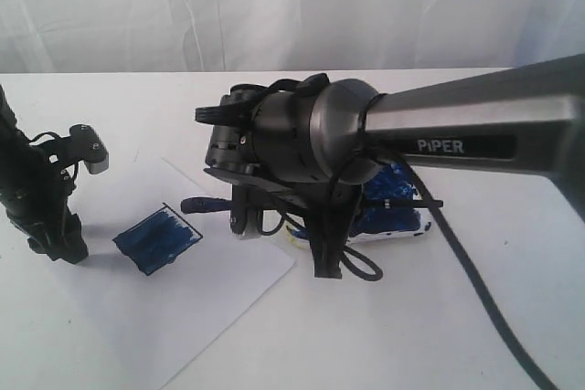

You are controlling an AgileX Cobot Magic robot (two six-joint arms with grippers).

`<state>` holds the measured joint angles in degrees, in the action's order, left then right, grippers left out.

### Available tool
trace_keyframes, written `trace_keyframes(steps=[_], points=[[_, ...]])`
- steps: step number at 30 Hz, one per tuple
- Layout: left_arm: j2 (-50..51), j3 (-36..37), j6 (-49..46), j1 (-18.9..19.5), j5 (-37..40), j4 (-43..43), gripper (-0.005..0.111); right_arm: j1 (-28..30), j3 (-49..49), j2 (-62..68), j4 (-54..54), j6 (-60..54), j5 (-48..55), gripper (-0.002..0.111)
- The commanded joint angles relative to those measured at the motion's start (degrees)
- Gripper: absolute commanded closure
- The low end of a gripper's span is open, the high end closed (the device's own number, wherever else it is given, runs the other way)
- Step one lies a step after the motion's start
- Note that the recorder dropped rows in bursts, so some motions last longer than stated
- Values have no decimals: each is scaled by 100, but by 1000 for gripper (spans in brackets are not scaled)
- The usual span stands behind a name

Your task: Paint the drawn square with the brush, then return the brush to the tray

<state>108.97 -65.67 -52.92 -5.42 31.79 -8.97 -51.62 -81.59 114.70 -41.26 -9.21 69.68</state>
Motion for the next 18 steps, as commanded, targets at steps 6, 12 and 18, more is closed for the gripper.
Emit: trace_keyframes(steps=[6,12,18], points=[[175,103,46,12,124,14,43,12,-359,419,-19,208,-45,108],[175,103,46,12,124,14,43,9,-869,659,-273,-38,29,108],[175,103,46,12,124,14,43,-129,-997,854,-1018,-649,29,108]])
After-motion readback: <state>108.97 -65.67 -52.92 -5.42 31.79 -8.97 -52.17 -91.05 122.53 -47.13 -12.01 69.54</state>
